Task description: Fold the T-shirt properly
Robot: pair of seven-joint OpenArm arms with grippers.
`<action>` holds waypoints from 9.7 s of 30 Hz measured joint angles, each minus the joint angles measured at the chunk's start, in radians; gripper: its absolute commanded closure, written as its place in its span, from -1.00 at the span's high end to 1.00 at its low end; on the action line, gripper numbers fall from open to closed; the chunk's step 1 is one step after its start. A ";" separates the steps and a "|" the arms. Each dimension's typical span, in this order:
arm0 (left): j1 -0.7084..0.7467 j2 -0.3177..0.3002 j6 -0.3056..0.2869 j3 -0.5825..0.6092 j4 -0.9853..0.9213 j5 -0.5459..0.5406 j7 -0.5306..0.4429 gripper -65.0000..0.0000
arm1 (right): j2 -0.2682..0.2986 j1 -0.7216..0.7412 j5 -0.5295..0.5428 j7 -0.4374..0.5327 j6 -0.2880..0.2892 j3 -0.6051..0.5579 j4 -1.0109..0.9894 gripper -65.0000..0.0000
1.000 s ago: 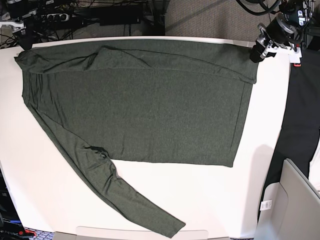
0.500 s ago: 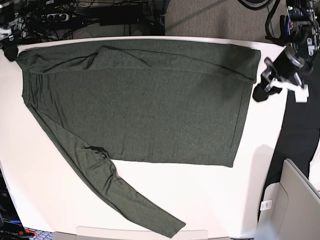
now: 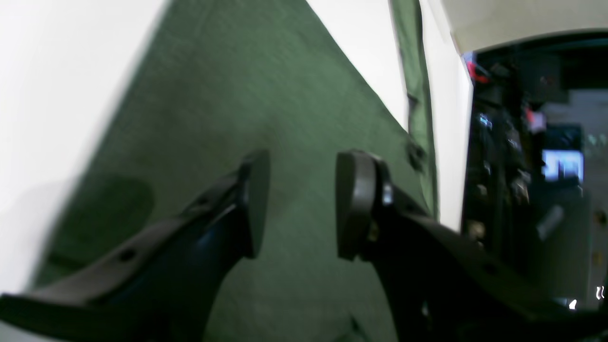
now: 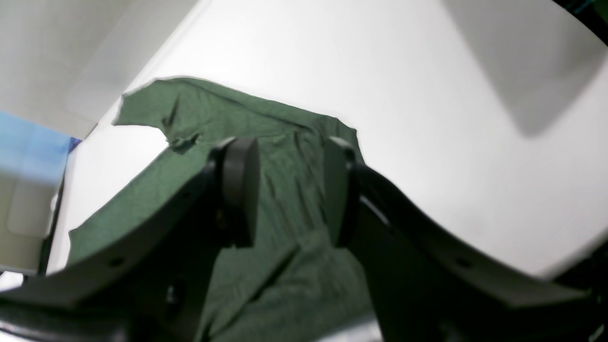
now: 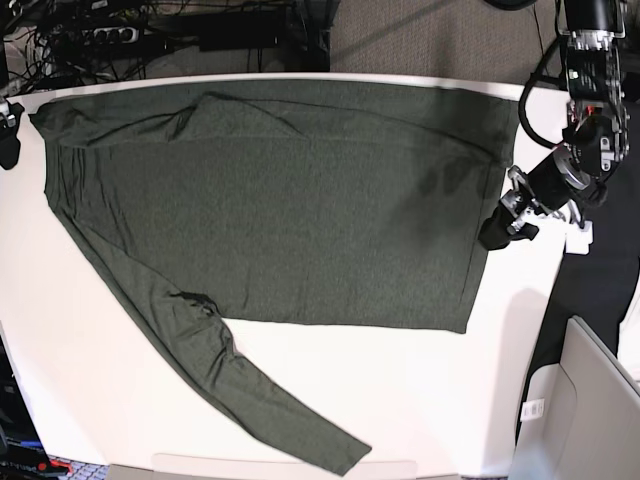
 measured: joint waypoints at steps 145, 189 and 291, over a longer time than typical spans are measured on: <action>-0.237 0.144 -0.003 0.301 -0.305 0.741 -0.441 -1.00 | 0.013 0.859 -0.964 0.205 -0.007 -0.703 -0.658 -0.28; -0.239 0.144 -0.003 0.301 -0.305 0.741 -0.441 -1.00 | 0.049 0.804 -0.960 0.341 -0.076 -0.705 -0.870 -0.34; -0.225 0.144 -0.003 0.301 -0.266 0.741 -0.439 -1.00 | 0.027 0.806 -1.013 0.232 -0.124 -0.791 -0.826 -0.97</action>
